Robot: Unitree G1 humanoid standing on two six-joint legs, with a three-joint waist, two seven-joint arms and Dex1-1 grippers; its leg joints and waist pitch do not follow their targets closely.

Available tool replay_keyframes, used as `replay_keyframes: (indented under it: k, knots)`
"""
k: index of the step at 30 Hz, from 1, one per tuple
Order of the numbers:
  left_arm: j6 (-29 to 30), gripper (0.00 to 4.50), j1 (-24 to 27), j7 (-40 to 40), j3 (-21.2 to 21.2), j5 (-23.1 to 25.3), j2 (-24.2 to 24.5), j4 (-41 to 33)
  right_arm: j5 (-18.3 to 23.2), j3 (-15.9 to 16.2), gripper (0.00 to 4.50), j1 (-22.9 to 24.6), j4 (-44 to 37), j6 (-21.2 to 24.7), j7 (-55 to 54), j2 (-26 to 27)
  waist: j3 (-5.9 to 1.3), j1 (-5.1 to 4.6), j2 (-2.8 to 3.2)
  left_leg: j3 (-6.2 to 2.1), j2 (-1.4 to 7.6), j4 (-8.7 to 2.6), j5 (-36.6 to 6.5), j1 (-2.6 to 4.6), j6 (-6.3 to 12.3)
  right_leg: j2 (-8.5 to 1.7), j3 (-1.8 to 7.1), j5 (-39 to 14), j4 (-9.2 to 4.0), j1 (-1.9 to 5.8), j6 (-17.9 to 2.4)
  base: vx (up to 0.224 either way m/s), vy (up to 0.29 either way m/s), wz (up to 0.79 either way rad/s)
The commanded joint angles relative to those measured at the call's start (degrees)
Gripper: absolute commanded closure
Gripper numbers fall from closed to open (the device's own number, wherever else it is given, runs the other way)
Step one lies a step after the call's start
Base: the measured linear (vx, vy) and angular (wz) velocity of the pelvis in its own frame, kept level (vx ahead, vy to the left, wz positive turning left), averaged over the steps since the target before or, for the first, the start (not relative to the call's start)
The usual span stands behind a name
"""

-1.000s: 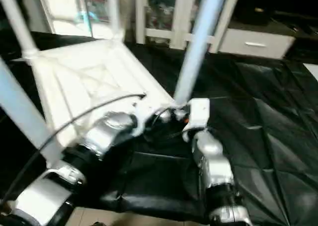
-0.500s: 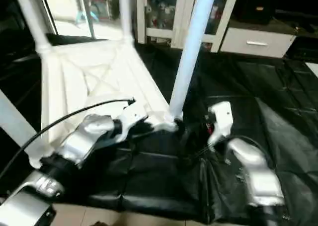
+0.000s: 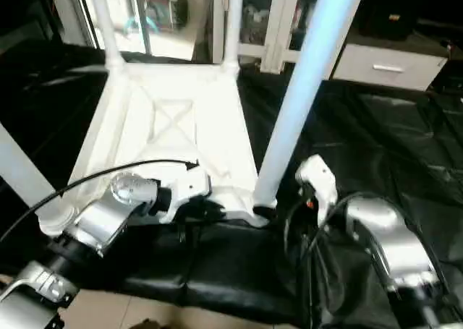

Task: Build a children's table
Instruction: Rotate leg to tighten

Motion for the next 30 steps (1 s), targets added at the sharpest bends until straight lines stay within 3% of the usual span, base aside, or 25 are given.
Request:
replay_keyframes:
  k: [1,6,22,30]
  knots:
    - [0.55,4.50,1.14,-1.82,-1.48,-1.67,-0.53,-1.57,0.68,1.00,0.20,-1.42,1.23,-0.71,1.94,-0.17,-3.14,-0.25,-1.22,-1.39,3.70,-4.03,-6.51,1.50,4.74,-3.47,1.99,-1.41,-3.46,1.81,-15.07,0.000,0.000,0.00]
    - [0.87,4.50,1.29,-2.13,-1.41,-1.54,-0.33,-1.79,0.55,1.27,0.69,-2.39,3.14,-1.41,4.19,0.22,-3.35,-0.04,-1.00,-1.34,3.60,-3.71,-3.66,1.40,6.33,-3.39,1.94,2.99,-2.89,1.95,-16.08,0.000,0.000,0.00]
    - [1.56,4.50,1.40,-3.00,-1.89,-0.94,0.28,-2.00,-1.06,3.32,2.13,-3.75,7.63,-2.91,9.24,0.37,-3.44,-0.07,-0.98,-1.35,3.64,-3.60,-4.53,1.49,6.26,-3.39,1.87,2.30,-2.84,2.01,-16.89,0.000,0.000,0.00]
    - [2.09,4.50,1.26,-2.96,-2.17,-0.64,0.15,-1.59,-1.52,2.86,2.32,-3.72,9.60,-3.04,8.61,1.85,-3.47,-0.19,-1.22,-1.36,3.61,-3.60,-4.80,1.48,6.00,-3.34,1.88,1.98,-2.82,2.05,-16.83,0.000,0.000,0.00]
